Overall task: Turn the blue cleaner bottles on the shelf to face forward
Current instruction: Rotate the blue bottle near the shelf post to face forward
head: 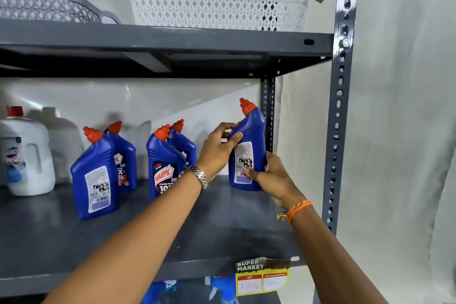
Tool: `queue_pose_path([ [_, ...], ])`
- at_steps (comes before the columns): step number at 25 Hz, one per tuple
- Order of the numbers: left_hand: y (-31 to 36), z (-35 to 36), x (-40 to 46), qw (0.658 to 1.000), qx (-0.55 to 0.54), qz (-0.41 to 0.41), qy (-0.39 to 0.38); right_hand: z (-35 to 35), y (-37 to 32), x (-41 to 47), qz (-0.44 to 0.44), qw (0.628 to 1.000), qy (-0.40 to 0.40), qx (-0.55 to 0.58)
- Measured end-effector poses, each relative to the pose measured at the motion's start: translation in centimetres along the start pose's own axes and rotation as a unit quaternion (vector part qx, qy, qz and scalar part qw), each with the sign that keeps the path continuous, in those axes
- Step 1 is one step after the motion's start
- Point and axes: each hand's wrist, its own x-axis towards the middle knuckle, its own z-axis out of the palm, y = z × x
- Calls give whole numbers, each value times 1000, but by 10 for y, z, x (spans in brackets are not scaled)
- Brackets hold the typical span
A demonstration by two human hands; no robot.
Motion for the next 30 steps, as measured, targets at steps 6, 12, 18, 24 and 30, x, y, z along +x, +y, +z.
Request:
queue_pose_path([
  [6, 46, 5, -2, 985, 155, 14, 76, 16, -25, -21, -77, 969, 154, -179],
  [12, 44, 2, 10, 1000, -2, 16, -4, 4, -30, -9, -17, 995, 3, -95],
  [18, 10, 2, 6, 994, -87, -43, -56, -4, -2, 8, 20, 991, 31, -126],
  [24, -21, 15, -2, 986, -119, -108, -49, 4, 29, 7, 42, 982, 33, -179],
  [30, -14, 17, -12, 990, -82, -109, -26, 5, 35, -1, 58, 982, 54, -173],
])
